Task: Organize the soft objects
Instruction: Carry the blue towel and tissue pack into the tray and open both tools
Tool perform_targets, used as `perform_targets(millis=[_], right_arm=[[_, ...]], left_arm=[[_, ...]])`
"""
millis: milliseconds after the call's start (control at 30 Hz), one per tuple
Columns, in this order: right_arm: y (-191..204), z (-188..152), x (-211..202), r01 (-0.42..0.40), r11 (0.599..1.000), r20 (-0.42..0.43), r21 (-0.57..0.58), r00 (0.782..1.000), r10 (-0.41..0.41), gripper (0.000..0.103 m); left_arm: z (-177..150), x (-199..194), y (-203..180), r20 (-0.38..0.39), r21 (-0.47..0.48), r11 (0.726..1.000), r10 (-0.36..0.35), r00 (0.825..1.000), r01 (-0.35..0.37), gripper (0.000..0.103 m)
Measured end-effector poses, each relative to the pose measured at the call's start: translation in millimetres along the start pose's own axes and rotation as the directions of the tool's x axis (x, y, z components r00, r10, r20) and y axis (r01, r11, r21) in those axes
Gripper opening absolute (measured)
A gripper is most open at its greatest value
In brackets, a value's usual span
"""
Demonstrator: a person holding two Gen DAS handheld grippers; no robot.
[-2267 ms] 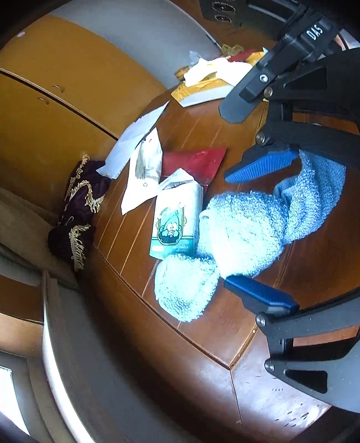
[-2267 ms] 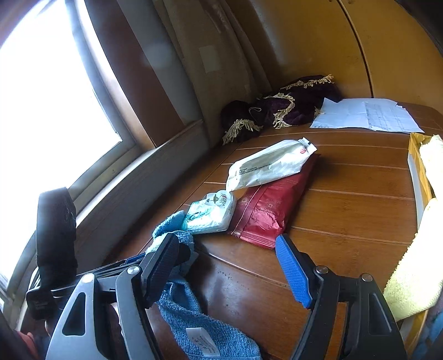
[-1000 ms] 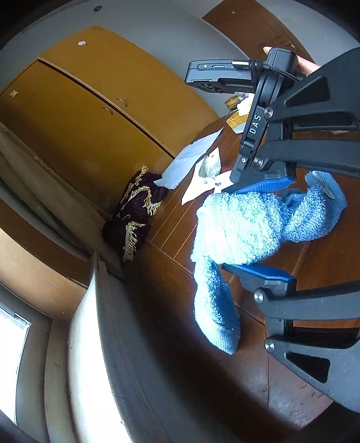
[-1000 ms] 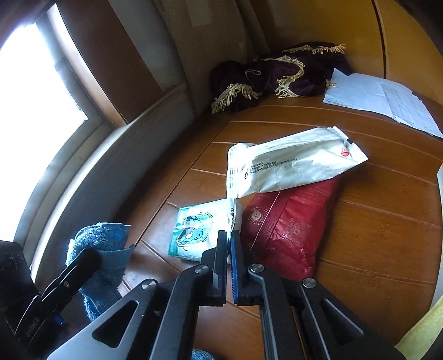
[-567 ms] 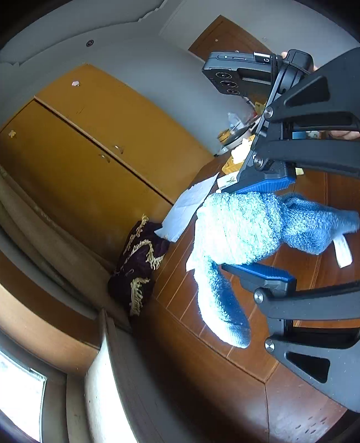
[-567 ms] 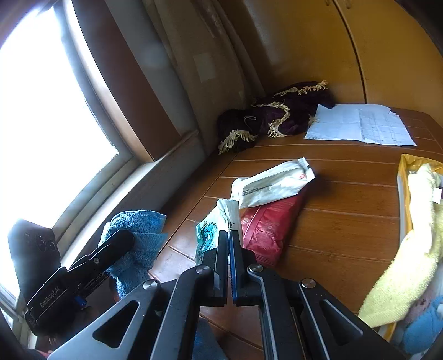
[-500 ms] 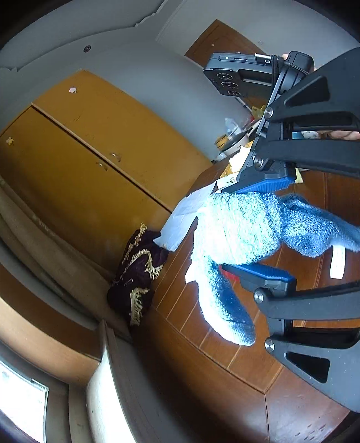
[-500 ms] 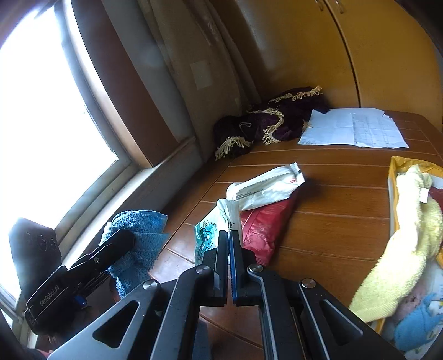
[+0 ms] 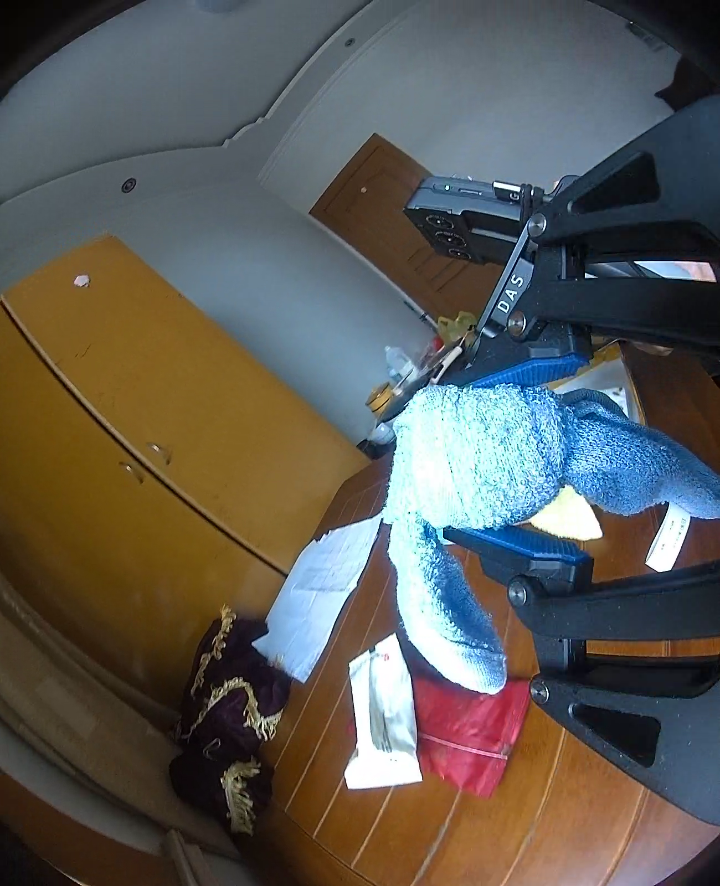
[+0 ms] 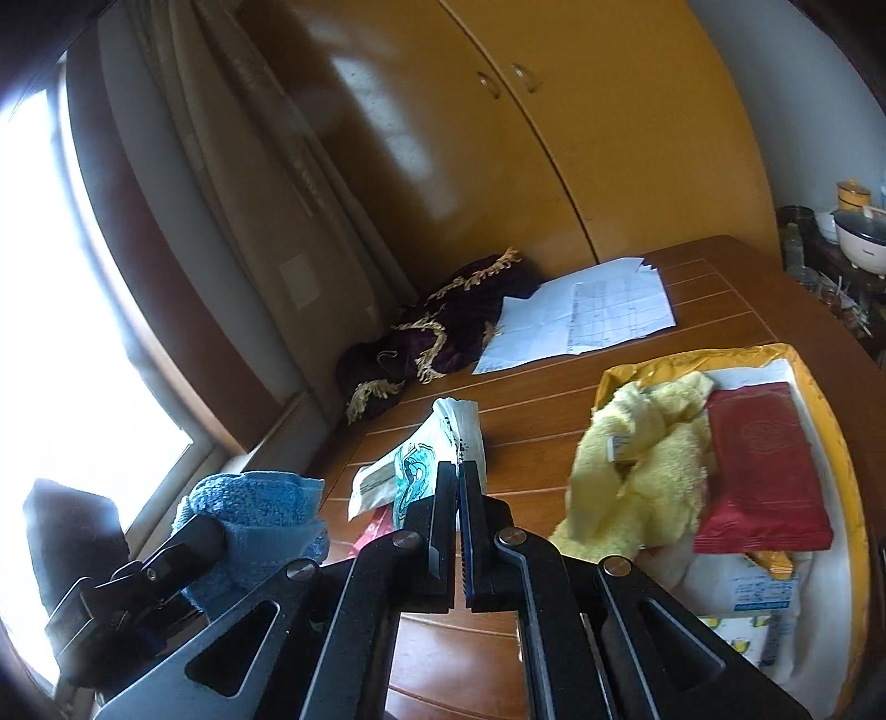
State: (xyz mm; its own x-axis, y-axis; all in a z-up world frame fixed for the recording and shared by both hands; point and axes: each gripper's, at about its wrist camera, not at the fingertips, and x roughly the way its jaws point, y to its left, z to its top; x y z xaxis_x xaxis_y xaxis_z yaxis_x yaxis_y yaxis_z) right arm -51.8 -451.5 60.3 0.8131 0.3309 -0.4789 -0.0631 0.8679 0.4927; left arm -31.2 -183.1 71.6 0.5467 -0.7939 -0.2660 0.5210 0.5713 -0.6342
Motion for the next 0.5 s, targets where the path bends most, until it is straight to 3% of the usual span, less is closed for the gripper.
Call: perform_targets(millis=[267, 500], right_arm=[[-37.4, 8.8, -11.8, 0.076, 0.996, 0.039, 0.051, 0.996, -0.078, 0.002], [-76.4, 25.2, -23.8, 0.158, 0.983, 0.068, 0.097, 0.984, -0.165, 0.002]], left_arm=[[-1.3, 39.9, -35.7, -0.037, 0.115, 0.992, -0.048, 0.998, 0.052, 0.042], [8.9, 76.8, -58.1, -0.078, 0.125, 0.987, -0.088, 0.993, 0.097, 0.042]])
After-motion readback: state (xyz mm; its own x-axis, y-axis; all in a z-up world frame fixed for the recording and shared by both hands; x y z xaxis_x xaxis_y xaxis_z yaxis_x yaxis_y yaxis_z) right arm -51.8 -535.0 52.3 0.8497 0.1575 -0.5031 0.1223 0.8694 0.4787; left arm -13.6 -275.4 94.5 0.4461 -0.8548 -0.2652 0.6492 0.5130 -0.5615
